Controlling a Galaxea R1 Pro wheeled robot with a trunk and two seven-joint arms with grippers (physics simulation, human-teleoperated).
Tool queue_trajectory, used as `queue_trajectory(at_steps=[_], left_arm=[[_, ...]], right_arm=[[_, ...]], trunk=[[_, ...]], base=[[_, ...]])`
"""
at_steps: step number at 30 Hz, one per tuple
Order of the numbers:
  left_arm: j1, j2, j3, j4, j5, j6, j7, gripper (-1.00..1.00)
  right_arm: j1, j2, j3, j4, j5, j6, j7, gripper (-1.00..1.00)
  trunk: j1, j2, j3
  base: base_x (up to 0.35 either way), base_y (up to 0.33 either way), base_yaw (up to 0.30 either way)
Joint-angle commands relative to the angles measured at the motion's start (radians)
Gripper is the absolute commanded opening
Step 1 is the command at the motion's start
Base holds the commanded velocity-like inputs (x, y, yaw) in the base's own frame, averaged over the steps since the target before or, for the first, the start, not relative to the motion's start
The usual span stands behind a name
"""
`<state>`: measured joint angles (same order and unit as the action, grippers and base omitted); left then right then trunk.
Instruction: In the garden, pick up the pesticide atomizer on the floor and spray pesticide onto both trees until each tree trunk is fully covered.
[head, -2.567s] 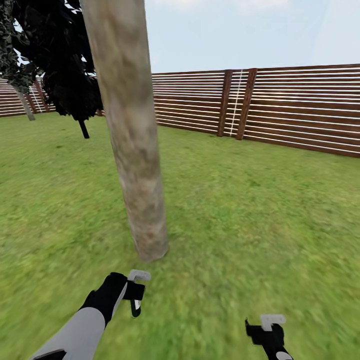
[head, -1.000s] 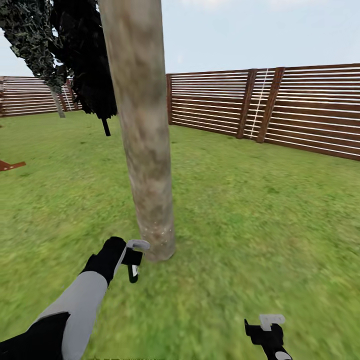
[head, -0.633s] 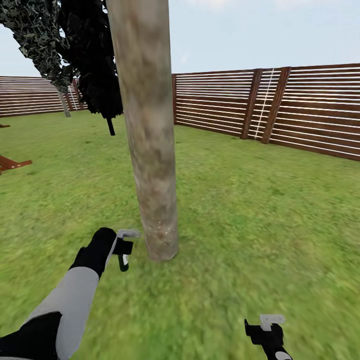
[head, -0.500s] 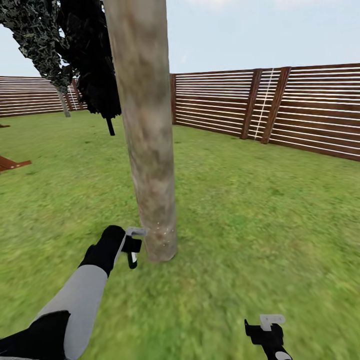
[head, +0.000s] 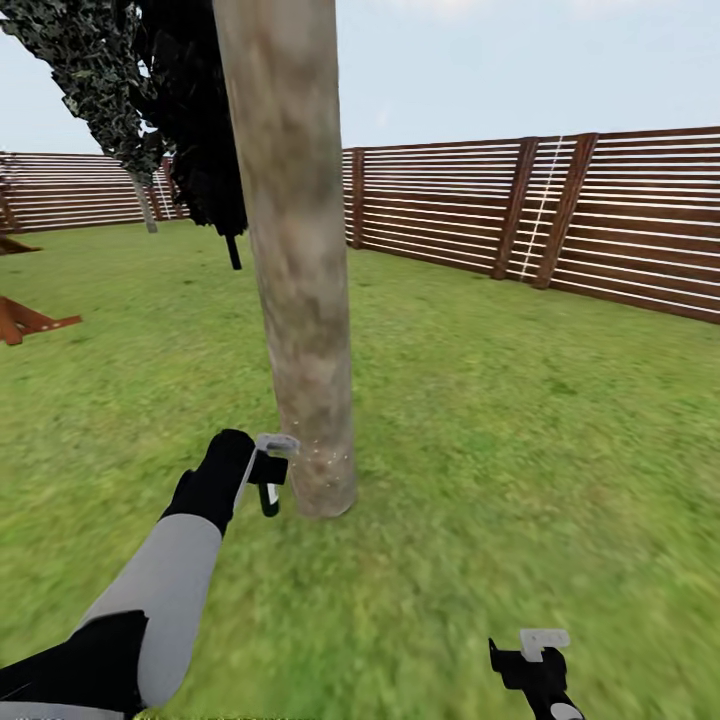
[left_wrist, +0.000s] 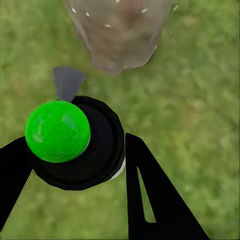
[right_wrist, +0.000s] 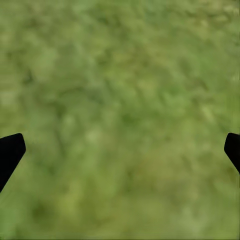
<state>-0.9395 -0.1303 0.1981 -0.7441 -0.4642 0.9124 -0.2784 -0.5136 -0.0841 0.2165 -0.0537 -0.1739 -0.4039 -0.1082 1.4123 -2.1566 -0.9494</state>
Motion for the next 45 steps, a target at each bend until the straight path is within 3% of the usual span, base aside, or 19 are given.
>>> queue_trajectory(at_steps=[1,18,26,39,40,43,45], left_arm=[[0.001,0.0,0.005,-0.001,-0.016,0.002,-0.009,-1.0],[0.013,0.004,-0.002,-0.001,-0.02,-0.001,-0.001,-1.0],[0.016,0.022,0.001,0.001,-0.023,-0.002,0.001,-1.0],[0.025,0.023,0.004,0.013,-0.023,-0.007,0.002,-1.0],[0.03,0.026,0.007,0.014,-0.023,-0.008,0.004,-1.0],[0.098,0.093,0.013,0.006,-0.02,-0.016,0.013,-1.0],[0.113,0.105,0.009,0.006,-0.015,-0.018,0.013,-1.0]], right_arm=[[0.0,0.0,0.009,0.0,-0.01,-0.003,-0.002,1.0],[0.0,0.0,0.009,0.0,-0.01,-0.003,-0.002,1.0],[0.0,0.0,0.009,0.0,-0.01,-0.003,-0.001,1.0],[0.0,0.0,0.01,0.0,-0.01,-0.003,-0.001,1.0],[0.0,0.0,0.01,0.0,-0.01,-0.003,-0.001,1.0],[0.0,0.0,0.01,0.0,-0.01,-0.003,-0.001,1.0],[0.0,0.0,0.011,0.0,-0.01,-0.003,-0.001,1.0]], trunk=[[0.0,0.0,-0.001],[0.0,0.0,-0.001],[0.0,0.0,-0.001],[0.0,0.0,-0.001],[0.0,0.0,-0.001],[0.0,0.0,-0.001],[0.0,0.0,-0.001]], base=[[0.0,0.0,0.086],[0.063,-0.234,0.005],[0.011,-0.278,0.237],[0.12,-0.276,0.052],[0.125,-0.274,0.238],[0.12,-0.274,0.271],[0.13,-0.272,0.242]])
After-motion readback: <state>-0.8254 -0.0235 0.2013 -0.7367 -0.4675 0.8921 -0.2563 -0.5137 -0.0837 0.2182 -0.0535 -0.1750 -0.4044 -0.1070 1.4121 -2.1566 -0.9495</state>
